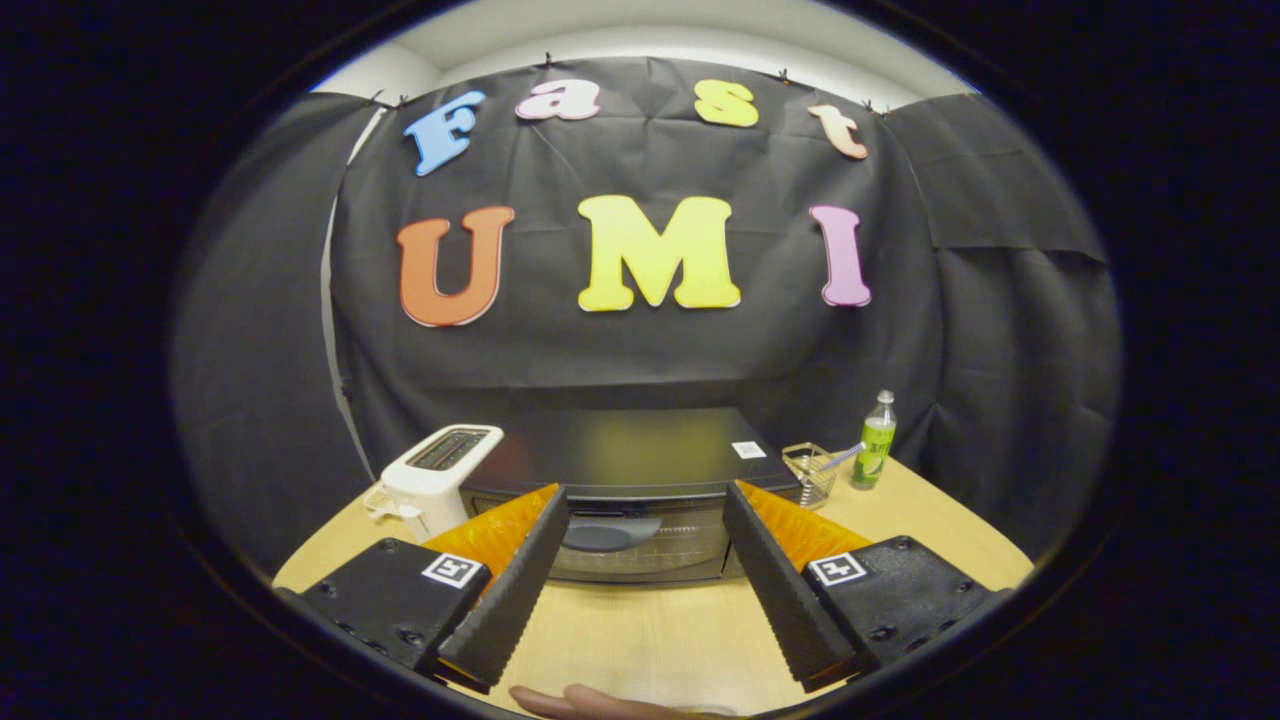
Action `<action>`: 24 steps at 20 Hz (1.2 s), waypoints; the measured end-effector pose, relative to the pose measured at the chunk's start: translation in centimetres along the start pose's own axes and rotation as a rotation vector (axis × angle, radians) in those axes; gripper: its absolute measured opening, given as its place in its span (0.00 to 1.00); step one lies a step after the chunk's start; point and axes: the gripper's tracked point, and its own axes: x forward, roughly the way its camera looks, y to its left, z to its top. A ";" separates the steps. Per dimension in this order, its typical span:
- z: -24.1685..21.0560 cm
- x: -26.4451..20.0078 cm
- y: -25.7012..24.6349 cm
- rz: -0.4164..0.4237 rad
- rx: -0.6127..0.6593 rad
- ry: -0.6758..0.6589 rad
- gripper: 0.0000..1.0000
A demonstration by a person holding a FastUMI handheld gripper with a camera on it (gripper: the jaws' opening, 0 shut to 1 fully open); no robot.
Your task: Open the toaster oven, put the food inside, and close the toaster oven door.
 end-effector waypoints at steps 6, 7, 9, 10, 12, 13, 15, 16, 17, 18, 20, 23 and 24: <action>-2.6 5.3 -1.6 -0.019 0.001 0.037 1.00; -2.8 5.9 -1.3 -0.008 0.008 0.037 1.00; -3.0 6.8 0.4 0.043 0.035 0.032 1.00; -3.4 7.2 1.1 0.060 0.038 0.033 1.00; -3.9 8.2 1.9 0.058 0.041 0.009 1.00; -4.9 8.7 2.1 0.054 0.028 0.033 1.00; -4.5 9.0 2.1 0.058 0.059 -0.002 1.00; -4.8 8.9 2.2 0.067 0.072 -0.001 1.00; -4.9 8.9 2.1 0.078 0.092 -0.006 1.00; -5.2 8.6 2.2 0.093 0.112 0.006 1.00; -5.6 7.9 2.2 0.108 0.134 0.037 1.00; -5.9 6.6 2.2 0.092 0.101 0.019 1.00; -6.1 6.0 2.2 0.079 0.061 0.011 1.00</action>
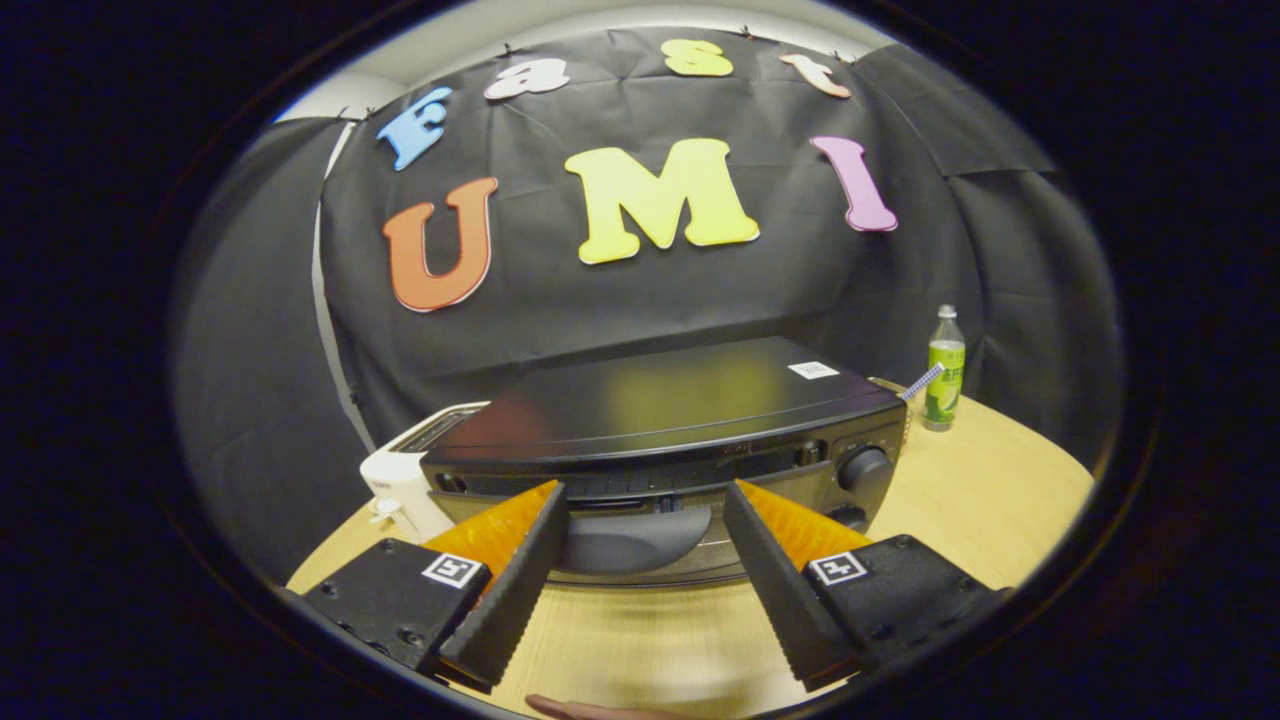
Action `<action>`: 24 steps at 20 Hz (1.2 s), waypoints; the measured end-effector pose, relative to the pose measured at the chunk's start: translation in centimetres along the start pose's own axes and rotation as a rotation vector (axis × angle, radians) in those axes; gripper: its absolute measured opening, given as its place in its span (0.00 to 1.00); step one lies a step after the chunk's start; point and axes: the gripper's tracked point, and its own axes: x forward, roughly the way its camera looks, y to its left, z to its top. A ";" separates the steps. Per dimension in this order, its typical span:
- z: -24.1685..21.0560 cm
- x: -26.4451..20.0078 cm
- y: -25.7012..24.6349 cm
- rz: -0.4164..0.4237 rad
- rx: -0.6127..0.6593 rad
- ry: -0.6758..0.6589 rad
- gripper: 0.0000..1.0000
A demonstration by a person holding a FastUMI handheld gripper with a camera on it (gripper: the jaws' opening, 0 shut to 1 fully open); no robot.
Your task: Open the toaster oven, put the food inside, and close the toaster oven door.
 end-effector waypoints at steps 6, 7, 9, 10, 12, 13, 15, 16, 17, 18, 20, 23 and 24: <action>-3.0 -3.4 0.1 -0.031 -0.182 -0.014 1.00; -4.1 -3.7 0.0 -0.026 -0.181 0.014 1.00; -5.4 -4.8 -0.3 -0.036 -0.204 0.055 1.00; -6.0 -5.1 -0.3 -0.042 -0.217 0.069 1.00; -7.3 -5.6 -0.5 -0.046 -0.222 0.117 1.00; -7.5 -5.7 -0.6 -0.043 -0.216 0.127 1.00; -8.0 -6.0 -0.5 -0.041 -0.206 0.142 1.00; -8.4 -6.0 -0.6 -0.044 -0.208 0.154 1.00; -8.7 -6.1 -0.6 -0.048 -0.213 0.167 1.00; -8.9 -6.0 -0.7 -0.052 -0.218 0.181 1.00; -9.6 -6.0 -0.8 -0.060 -0.222 0.206 1.00; -12.1 -6.5 -1.0 -0.064 -0.201 0.288 1.00; -13.5 -6.6 -1.2 -0.063 -0.191 0.339 1.00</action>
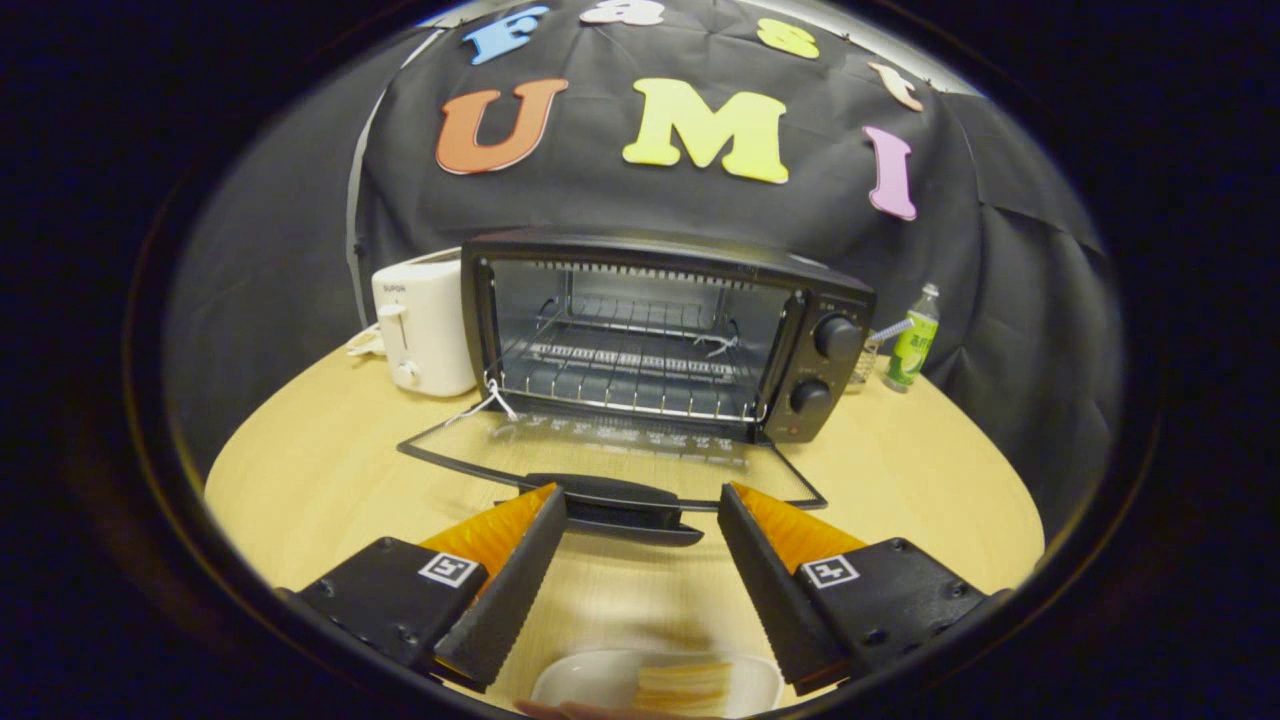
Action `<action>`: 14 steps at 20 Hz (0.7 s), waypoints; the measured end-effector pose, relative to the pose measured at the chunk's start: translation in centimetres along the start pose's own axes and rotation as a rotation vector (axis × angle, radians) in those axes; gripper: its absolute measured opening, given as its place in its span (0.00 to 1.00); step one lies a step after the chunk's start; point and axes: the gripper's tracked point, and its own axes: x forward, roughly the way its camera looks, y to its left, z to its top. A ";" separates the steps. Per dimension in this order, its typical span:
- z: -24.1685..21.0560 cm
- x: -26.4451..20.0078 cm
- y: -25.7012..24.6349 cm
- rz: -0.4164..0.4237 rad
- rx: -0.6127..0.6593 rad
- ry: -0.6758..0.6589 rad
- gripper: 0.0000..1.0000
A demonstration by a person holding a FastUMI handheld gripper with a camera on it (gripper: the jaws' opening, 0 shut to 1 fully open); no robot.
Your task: Open the toaster oven, put the food inside, and close the toaster oven door.
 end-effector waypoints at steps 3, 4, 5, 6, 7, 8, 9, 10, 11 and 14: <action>-1.1 1.2 0.0 -0.005 0.016 0.045 1.00; -1.3 0.6 0.1 -0.003 0.006 0.049 1.00; -1.3 0.2 0.1 0.003 0.004 0.048 1.00; -1.4 0.2 -0.2 -0.002 0.007 0.044 1.00; -1.3 -0.4 -1.0 -0.019 0.011 0.034 1.00; -1.2 -1.2 -1.6 -0.027 0.013 0.020 1.00; -1.4 -2.2 -2.3 -0.028 0.017 0.008 1.00; -1.9 -3.0 -2.8 -0.028 0.031 0.004 1.00; -2.5 -4.0 -3.3 -0.021 0.044 0.008 1.00; -4.1 -6.9 -3.9 -0.003 0.070 0.016 1.00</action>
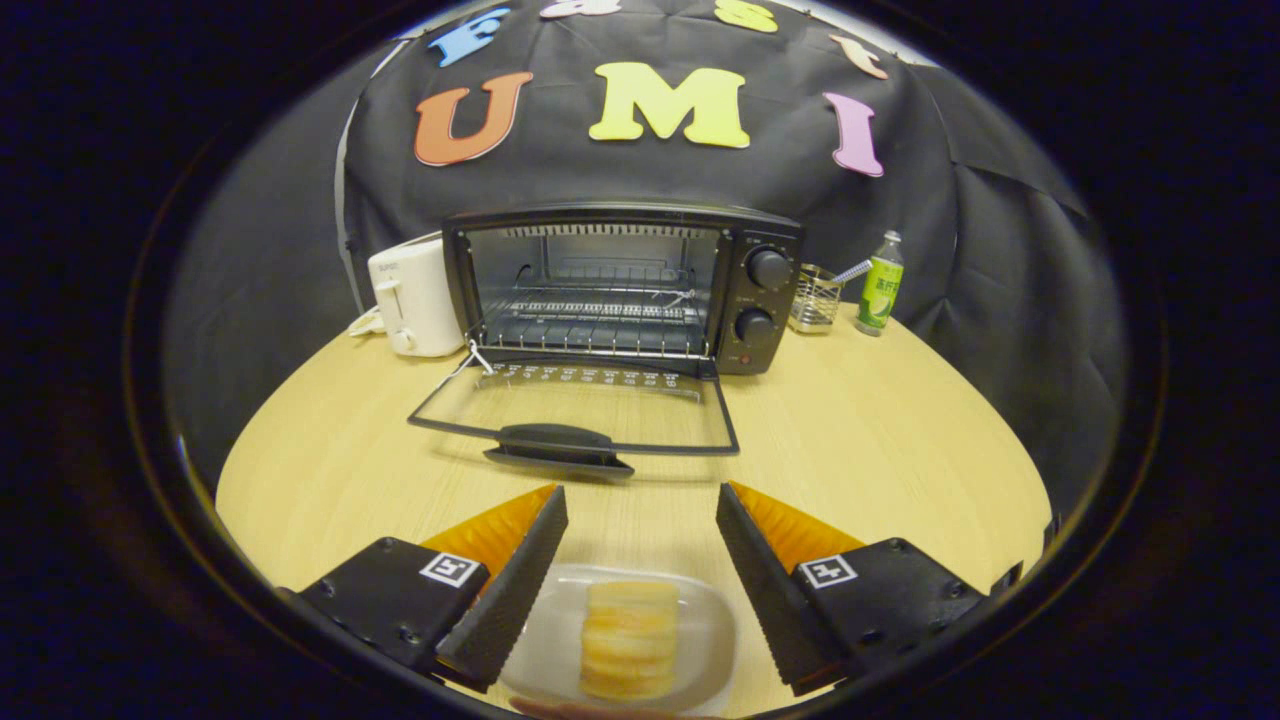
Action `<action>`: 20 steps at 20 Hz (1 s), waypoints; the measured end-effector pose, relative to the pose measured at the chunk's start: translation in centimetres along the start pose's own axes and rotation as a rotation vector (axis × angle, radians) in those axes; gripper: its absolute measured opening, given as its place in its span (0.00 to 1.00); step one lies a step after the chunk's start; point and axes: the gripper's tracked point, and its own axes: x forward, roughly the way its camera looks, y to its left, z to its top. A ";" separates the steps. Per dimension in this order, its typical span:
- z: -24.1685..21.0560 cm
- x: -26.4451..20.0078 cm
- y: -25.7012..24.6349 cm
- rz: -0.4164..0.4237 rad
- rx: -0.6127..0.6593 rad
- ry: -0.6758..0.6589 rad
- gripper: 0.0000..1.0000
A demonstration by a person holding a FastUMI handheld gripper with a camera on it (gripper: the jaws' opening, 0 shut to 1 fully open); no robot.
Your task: Open the toaster oven, put the food inside, and close the toaster oven door.
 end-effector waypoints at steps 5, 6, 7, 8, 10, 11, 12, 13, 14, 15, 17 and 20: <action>-4.0 -3.5 -0.2 -0.002 -0.048 0.018 1.00; -5.1 -3.8 -0.1 -0.004 -0.050 0.023 1.00; -6.0 -3.8 0.1 0.000 -0.051 0.032 1.00; -6.8 -3.9 0.3 0.005 -0.050 0.037 1.00; -8.0 -3.5 0.5 0.007 -0.052 0.053 0.99; -8.5 -3.3 0.2 -0.003 -0.048 0.067 0.99; -8.5 -3.1 0.1 -0.002 -0.041 0.071 0.99; -8.6 -2.9 0.0 0.002 -0.032 0.072 0.97; -8.6 -2.7 0.1 0.009 -0.023 0.074 0.96; -8.9 -2.7 0.3 0.016 -0.013 0.079 0.93; -9.1 -2.4 0.6 0.038 -0.002 0.095 0.86; -9.1 -2.3 0.7 0.056 0.016 0.087 0.74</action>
